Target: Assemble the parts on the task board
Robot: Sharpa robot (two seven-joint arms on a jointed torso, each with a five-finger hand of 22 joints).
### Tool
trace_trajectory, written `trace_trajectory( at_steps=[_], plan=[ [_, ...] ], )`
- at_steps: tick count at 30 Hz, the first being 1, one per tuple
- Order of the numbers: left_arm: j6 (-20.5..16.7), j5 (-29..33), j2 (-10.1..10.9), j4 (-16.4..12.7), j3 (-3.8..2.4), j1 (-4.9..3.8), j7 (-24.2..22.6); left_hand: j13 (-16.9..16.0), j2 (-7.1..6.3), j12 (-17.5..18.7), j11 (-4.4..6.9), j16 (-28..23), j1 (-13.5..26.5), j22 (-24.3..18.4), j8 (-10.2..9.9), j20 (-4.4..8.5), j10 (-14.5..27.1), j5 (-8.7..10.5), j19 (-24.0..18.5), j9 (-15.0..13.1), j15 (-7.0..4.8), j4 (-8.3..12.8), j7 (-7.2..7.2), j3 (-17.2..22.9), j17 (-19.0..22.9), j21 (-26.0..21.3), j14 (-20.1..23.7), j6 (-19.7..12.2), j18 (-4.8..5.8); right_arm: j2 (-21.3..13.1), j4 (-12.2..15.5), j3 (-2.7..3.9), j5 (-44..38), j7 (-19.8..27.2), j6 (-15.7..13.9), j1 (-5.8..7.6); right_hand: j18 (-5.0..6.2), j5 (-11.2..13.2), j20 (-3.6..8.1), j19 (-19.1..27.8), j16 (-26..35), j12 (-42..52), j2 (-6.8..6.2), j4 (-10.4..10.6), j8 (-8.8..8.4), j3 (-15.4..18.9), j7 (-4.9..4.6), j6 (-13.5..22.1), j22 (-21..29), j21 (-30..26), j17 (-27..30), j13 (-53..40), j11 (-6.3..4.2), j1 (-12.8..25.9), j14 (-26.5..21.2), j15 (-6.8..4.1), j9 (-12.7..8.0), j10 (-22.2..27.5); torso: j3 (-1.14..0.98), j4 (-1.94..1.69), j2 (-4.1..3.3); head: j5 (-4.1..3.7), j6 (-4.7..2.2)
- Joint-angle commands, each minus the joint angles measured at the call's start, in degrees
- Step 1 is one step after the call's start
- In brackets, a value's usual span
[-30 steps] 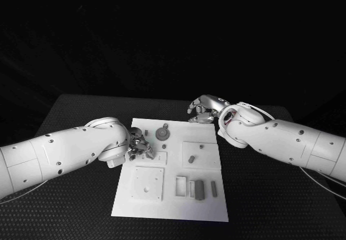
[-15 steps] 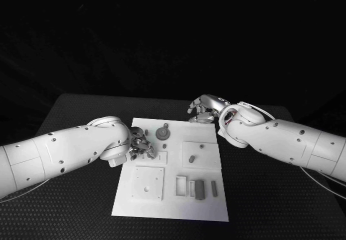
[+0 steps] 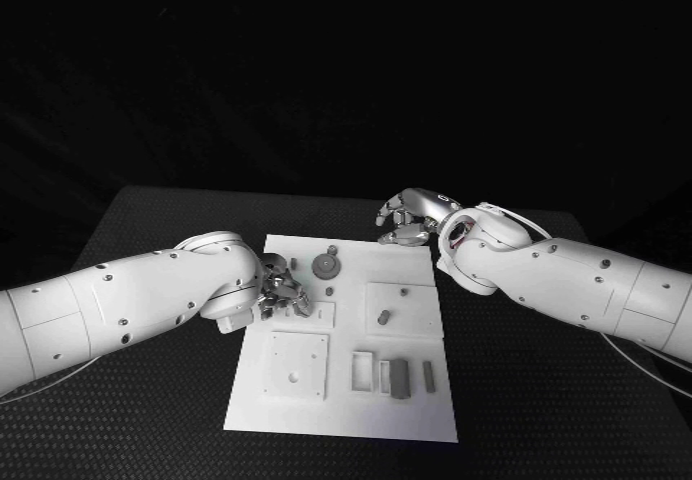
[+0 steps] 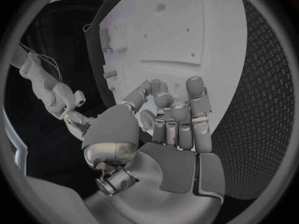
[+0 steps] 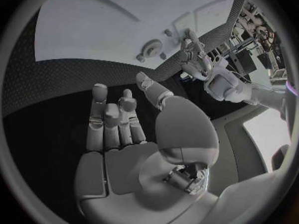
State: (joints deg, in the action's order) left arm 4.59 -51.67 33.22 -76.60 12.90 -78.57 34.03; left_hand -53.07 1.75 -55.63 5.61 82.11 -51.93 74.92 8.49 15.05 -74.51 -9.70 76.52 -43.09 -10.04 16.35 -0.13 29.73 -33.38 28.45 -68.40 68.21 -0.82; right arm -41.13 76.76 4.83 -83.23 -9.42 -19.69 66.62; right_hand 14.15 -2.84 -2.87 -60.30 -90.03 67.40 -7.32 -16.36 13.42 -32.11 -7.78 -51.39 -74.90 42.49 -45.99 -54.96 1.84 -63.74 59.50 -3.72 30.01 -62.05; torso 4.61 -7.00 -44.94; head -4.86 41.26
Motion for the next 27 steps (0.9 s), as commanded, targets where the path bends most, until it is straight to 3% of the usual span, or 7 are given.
trace_trajectory(
  at_steps=[1, 27],
  plan=[
    [2.0, 0.4, 0.0, 0.1, 0.27, 0.34, 0.9, 0.1, 0.69, 0.1, 0.5, 0.1, 0.1, 1.2, 7.3, 0.06, -0.9, -9.46, 0.6, -11.0, -1.48, -0.1, 0.25, 2.5, 0.1, 0.2, -1.4, 1.5, 0.59, 0.0, 0.1, 0.03, -0.2, 0.4, 0.5, -0.03, 0.85, 0.0, -0.07, 0.3, 0.4, -0.2, 0.01, -0.1, -0.02, 0.2, -0.48, 0.0, -0.9, -0.3, 0.1, 0.1, -0.04, 0.0, -0.1, -0.48, -0.1, 0.5, 0.03, -0.03, 0.01, 0.02, 0.06],
    [1.8, -1.5, 0.1, 0.4, 0.27, 0.34, 1.1, 0.1, 0.76, 0.1, 0.53, 0.1, 0.2, 1.2, 7.4, 0.03, -1.0, -9.47, 0.7, -11.1, -1.51, -0.1, 0.23, 2.7, 0.1, 0.3, -1.4, 1.5, 0.61, 0.1, -0.1, 0.03, -0.2, 0.5, 0.5, -0.03, 0.85, 0.0, -0.07, 0.3, 0.4, -0.2, 0.01, -0.1, -0.02, 0.2, -0.49, 0.0, -0.9, -0.3, 0.1, 0.1, -0.04, -0.1, -0.1, -0.48, -0.1, 0.6, 0.01, -0.03, 0.01, -0.05, 0.15]
  ],
)
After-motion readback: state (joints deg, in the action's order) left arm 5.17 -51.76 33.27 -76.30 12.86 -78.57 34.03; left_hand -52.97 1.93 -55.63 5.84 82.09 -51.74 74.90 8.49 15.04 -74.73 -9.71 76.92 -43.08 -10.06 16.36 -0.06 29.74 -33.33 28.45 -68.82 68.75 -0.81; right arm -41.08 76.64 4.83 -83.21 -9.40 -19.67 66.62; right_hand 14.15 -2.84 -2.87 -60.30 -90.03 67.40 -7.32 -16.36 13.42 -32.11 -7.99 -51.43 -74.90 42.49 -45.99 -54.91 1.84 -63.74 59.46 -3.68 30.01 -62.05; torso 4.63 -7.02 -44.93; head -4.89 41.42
